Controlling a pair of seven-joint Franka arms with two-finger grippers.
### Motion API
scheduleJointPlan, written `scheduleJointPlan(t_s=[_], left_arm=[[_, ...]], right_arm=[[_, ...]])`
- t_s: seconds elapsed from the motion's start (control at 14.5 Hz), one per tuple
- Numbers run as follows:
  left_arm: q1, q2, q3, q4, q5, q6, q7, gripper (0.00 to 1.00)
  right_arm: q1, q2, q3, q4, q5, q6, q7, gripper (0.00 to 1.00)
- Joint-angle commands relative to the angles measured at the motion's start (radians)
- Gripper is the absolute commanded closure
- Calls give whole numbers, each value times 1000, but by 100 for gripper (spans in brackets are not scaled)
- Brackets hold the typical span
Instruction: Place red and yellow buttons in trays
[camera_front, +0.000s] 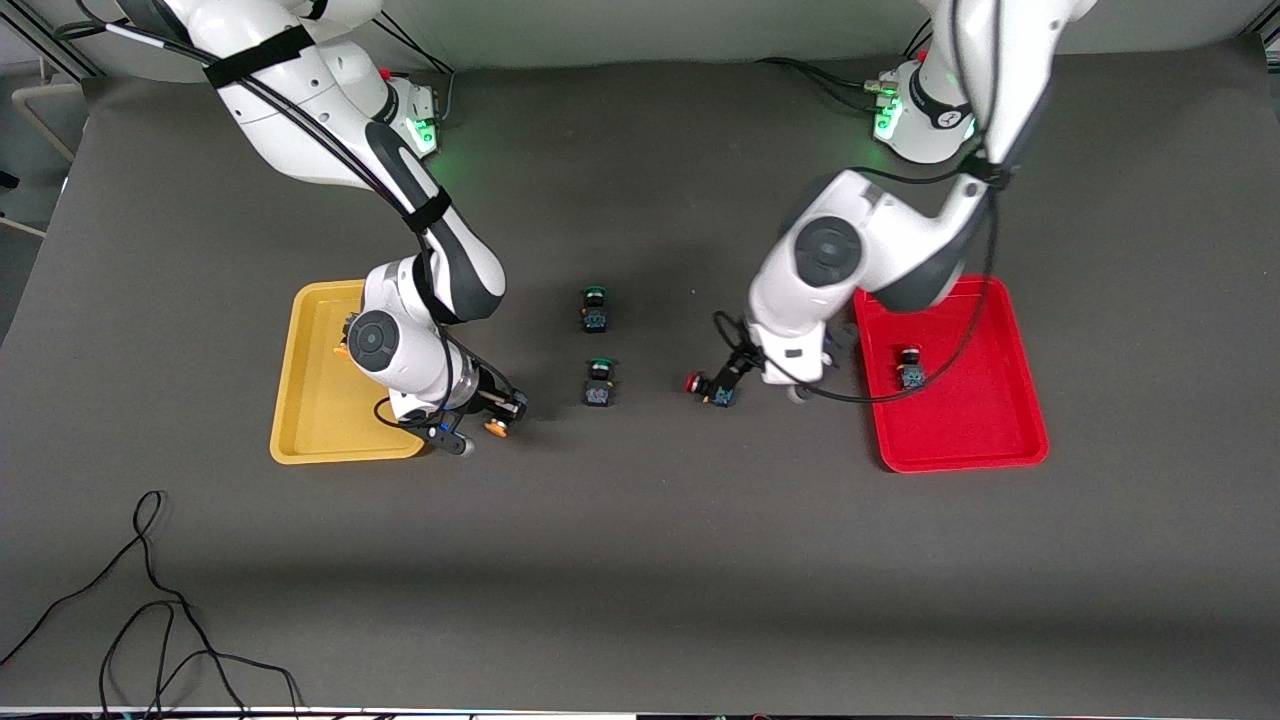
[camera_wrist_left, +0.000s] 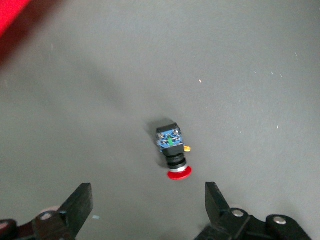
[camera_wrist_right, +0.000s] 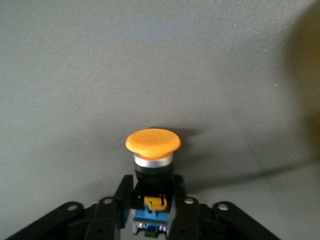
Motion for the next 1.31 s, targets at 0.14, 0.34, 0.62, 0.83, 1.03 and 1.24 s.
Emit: scheduleJointPlan(t_s=[0.14, 0.34, 0.62, 0.83, 1.03, 1.24], left_arm=[[-49, 137, 17, 12, 278, 72, -529, 0], [-49, 188, 18, 28, 316, 89, -565, 0], [-55, 254, 21, 70, 328, 110, -565, 0], [-63, 300, 23, 109, 349, 112, -565, 0], [-66, 310, 31, 118, 352, 112, -565, 31], [-63, 306, 31, 133, 346, 101, -562, 100]], right_arm=[[-63, -219, -36, 9, 10, -252, -6, 93], [-74, -310, -154, 14, 10, -369, -100, 86], [-172, -313, -231, -41, 27, -418, -347, 86], [-215, -266, -233, -170, 45, -259, -504, 86], [-214, -206, -228, -189, 88, -211, -520, 86], [-209, -177, -225, -186, 126, -194, -521, 83]])
